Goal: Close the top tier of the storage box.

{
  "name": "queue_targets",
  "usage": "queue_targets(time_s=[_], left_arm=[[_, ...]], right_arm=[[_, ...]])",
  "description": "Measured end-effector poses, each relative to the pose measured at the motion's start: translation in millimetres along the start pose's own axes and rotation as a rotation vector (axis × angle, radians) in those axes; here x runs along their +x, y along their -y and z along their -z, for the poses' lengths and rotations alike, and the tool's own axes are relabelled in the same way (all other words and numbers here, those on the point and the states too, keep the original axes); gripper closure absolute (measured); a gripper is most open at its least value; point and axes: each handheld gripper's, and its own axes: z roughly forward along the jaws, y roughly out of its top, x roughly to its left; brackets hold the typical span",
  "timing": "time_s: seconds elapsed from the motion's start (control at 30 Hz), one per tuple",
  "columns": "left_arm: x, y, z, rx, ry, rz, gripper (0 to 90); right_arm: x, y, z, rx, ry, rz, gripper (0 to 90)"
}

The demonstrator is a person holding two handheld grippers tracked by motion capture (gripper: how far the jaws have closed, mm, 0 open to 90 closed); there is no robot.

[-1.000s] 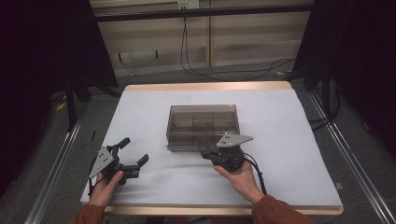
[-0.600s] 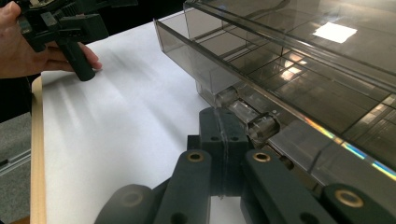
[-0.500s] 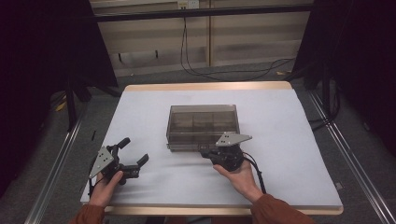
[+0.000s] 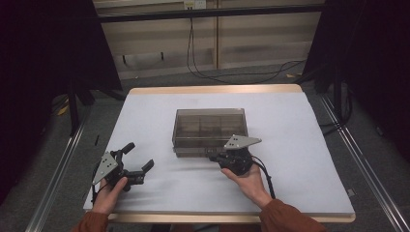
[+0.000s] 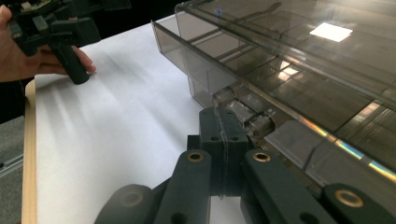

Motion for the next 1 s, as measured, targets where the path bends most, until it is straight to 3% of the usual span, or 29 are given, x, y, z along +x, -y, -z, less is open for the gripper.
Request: queue_targets(time_s=[1.0], left_arm=[[0.0,-0.1,0.1,0.002,-0.001,0.0,1.0]], right_arm=[[-10.9,0.5,-6.8,0.003,0.036,-0.003,90.0]])
